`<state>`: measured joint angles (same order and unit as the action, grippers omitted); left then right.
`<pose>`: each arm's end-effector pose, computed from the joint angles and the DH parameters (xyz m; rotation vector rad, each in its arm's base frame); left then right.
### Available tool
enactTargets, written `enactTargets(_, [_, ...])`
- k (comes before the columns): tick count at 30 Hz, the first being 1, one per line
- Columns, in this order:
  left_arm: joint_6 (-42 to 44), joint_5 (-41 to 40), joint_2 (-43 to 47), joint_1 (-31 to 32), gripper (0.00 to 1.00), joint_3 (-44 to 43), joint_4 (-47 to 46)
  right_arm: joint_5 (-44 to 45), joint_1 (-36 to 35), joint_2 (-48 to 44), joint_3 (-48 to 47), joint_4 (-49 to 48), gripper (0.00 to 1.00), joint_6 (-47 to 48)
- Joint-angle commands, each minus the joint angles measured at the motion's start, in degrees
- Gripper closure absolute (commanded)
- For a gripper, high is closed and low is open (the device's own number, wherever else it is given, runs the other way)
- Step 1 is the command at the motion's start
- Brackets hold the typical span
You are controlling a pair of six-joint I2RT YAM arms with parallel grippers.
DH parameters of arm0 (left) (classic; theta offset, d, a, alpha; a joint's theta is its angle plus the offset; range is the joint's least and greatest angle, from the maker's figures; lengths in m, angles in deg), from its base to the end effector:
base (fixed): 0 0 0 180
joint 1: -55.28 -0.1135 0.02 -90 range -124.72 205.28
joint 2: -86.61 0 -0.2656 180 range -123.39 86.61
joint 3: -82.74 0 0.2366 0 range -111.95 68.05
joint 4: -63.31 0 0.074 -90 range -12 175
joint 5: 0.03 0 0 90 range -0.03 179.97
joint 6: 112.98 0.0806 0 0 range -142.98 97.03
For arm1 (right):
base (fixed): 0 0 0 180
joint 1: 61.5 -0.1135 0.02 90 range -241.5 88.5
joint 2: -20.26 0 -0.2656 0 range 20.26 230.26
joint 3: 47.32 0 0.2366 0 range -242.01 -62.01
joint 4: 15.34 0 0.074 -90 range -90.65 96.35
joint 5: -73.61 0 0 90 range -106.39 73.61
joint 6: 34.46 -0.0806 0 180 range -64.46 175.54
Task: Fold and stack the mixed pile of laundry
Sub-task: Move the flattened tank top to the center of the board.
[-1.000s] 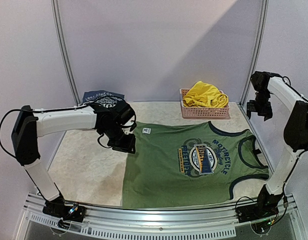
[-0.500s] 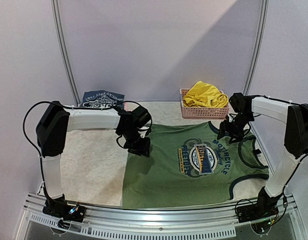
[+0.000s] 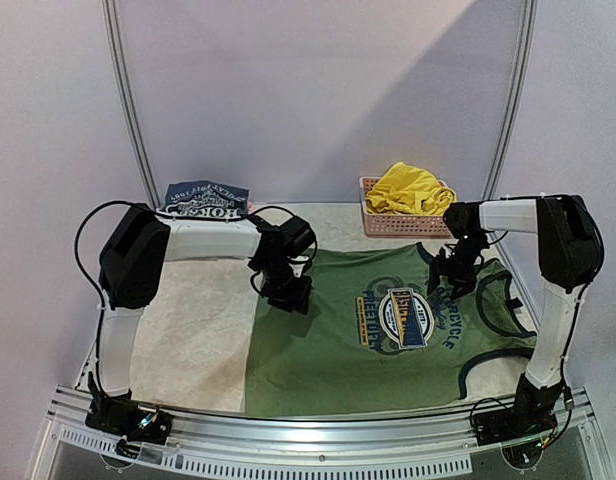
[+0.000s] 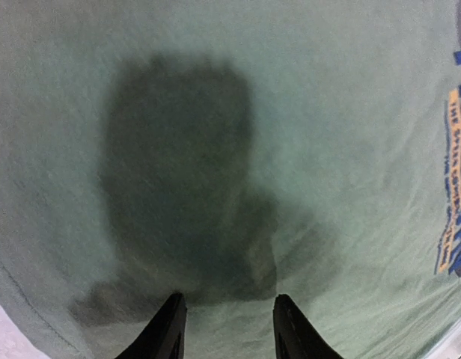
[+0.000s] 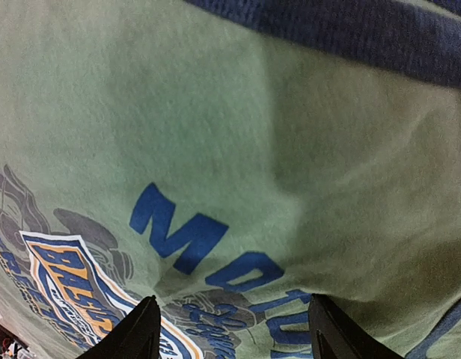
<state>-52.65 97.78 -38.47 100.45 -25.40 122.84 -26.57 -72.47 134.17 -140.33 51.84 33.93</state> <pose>0.2989 -0.3162 0.1123 0.4305 2.9822 -0.3805 0.3446 0.0813 0.1187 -0.2838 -3.0983 -0.2806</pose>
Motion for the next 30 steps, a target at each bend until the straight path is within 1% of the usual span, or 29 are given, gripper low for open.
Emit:
enactTargets(1, [-1.4, -1.3, -2.6, -0.9, 0.6, -1.1, 1.5, 1.7, 1.7, 4.4, -3.5, 1.9, 0.32, 2.4])
enactTargets(5, [-1.9, -1.4, -4.1, -2.1, 0.6, -1.9, 1.7, 1.0, 3.3, 7.9, -7.3, 3.3, 0.32, 3.4])
enactTargets(8, [-1.9, -1.4, -5.5, -2.9, 0.6, -3.8, 2.4, 1.1, 3.5, 11.1, -12.4, 4.9, 0.32, 4.8])
enactTargets(13, [-0.9, -1.4, -8.5, -4.0, 0.6, -9.7, 4.9, 1.3, 4.5, 15.8, -19.6, 7.4, 0.32, 5.8])
enactTargets(17, [-0.2, -1.9, -9.2, -4.7, 0.6, -13.2, 7.0, 1.3, 4.7, 17.5, -23.5, 8.9, 0.32, 5.9])
enactTargets(21, [0.2, -2.8, -7.2, -4.7, 0.6, -13.5, 7.7, -0.2, 4.7, 15.9, -24.0, 9.8, 0.31, 5.7])
enactTargets(30, [3.0, -5.6, 4.9, -3.8, 0.6, -8.5, 8.6, -0.3, 2.3, 3.1, -22.1, 12.2, 0.24, 3.4])
